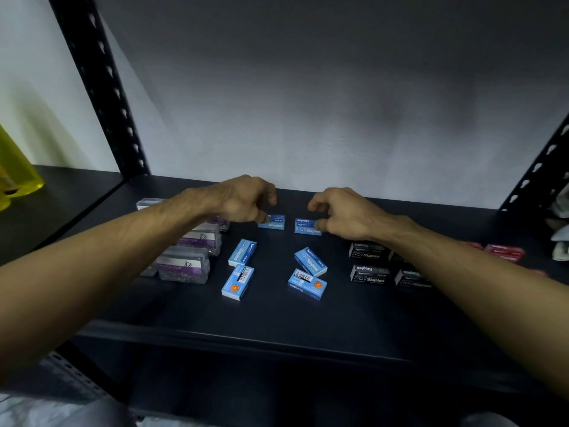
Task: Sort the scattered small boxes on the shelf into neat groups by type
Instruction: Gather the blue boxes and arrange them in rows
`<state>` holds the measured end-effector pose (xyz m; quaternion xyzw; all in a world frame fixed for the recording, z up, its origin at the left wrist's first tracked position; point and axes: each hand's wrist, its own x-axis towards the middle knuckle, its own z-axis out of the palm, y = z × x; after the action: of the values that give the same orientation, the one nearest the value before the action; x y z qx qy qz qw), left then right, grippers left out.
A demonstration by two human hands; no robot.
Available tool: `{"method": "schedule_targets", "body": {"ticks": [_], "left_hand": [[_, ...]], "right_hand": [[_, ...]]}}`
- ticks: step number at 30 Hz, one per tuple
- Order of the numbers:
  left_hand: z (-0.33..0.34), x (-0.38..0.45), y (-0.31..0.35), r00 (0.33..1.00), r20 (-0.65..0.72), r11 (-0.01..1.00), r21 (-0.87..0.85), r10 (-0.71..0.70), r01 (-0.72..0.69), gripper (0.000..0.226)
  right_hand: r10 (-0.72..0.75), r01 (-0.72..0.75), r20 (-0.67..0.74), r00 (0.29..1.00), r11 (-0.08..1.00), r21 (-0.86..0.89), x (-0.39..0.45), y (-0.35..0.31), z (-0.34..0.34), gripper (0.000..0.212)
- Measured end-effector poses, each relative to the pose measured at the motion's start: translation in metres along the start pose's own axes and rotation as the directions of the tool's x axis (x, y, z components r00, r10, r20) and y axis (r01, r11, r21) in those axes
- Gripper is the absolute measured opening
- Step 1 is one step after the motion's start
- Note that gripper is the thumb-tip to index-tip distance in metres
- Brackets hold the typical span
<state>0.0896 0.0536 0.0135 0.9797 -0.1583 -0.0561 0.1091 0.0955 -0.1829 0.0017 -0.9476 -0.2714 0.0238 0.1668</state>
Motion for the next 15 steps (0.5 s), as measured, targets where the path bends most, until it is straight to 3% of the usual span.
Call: {"method": "schedule_targets", "body": {"ticks": [5,9,15], "left_hand": [[-0.015,-0.024,0.003,0.997,-0.074,1.000,-0.001,-0.012,0.012,0.020],[-0.017,-0.041,0.009,0.999,-0.031,0.999,0.041,-0.027,0.028,0.002],[-0.004,-0.054,0.019,0.995,0.078,0.994,0.095,-0.062,0.054,0.010]], "right_hand": [[-0.020,0.017,-0.055,0.998,0.998,-0.060,-0.013,-0.012,-0.007,0.027],[-0.025,0.020,-0.054,0.998,0.996,-0.087,-0.025,-0.024,-0.012,0.016],[-0.014,0.010,-0.041,0.999,0.996,-0.090,-0.041,-0.034,-0.016,0.010]]}}
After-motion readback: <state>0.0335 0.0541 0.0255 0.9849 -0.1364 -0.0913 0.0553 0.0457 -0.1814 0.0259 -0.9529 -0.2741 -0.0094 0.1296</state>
